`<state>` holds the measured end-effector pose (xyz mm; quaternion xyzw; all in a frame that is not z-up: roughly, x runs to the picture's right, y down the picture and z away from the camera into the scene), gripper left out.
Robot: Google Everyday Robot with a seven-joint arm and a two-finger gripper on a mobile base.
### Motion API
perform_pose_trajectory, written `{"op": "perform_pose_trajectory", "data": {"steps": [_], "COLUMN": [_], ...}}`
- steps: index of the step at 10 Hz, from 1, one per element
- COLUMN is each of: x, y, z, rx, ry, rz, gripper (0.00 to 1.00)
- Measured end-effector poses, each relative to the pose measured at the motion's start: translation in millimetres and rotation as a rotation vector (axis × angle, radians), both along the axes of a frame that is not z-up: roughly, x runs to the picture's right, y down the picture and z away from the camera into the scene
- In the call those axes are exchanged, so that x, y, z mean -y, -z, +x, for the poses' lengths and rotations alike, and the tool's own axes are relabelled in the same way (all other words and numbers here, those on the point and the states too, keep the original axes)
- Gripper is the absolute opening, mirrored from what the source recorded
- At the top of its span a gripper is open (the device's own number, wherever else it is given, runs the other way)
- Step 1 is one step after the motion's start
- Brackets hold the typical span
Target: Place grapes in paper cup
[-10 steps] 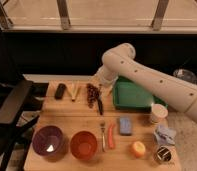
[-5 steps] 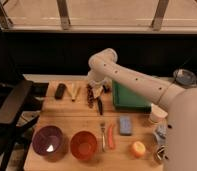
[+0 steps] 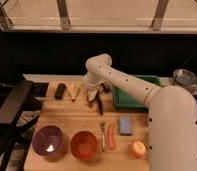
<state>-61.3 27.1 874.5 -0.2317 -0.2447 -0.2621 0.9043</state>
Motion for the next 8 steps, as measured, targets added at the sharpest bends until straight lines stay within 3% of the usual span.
{"op": "perform_pose_trajectory", "data": {"steps": [5,8], "x": [0,-9], "y": [-1.4,-20.2], "z": [3,0], "rx": [-0.010,-0.027], "ry": [0.004,0.008], "rz": [-0.003,-0.008], "gripper": [0.63,0.63]}}
